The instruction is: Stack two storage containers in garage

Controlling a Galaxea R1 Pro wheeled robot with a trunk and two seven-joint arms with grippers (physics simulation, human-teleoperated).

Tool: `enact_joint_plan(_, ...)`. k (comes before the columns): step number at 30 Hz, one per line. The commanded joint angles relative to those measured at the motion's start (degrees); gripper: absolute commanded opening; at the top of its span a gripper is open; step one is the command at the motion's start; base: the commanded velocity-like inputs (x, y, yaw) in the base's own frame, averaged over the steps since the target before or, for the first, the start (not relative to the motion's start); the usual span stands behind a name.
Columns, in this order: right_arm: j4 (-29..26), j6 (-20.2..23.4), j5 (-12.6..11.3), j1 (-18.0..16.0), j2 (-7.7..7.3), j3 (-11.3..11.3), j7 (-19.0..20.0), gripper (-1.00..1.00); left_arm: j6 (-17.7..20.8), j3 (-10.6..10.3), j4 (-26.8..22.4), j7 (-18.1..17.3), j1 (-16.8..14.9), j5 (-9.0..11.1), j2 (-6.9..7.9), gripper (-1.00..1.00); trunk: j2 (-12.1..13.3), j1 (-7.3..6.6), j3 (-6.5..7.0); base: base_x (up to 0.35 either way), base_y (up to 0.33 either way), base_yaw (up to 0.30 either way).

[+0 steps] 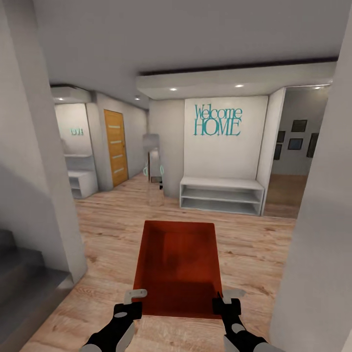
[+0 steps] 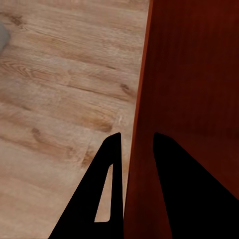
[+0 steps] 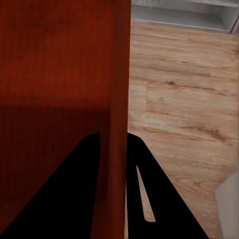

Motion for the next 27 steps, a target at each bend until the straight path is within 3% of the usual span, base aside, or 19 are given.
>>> enact_joint_plan(1,-2.35,-0.54,0.39,-0.08,0.02,0.16,-0.33,-1.00,0.20,-0.94,0.17,0.27,0.01,1.44,-0.01,-1.00,-0.05,0.04,-0.09,0.322,0.000,0.000)
enact_joint_plan(27,-2.35,-0.54,0.39,-0.08,0.02,0.16,-0.33,-1.00,0.20,-0.94,0.17,0.27,0.01,1.44,0.00,-1.00,-0.05,0.04,-0.09,0.322,0.000,0.000)
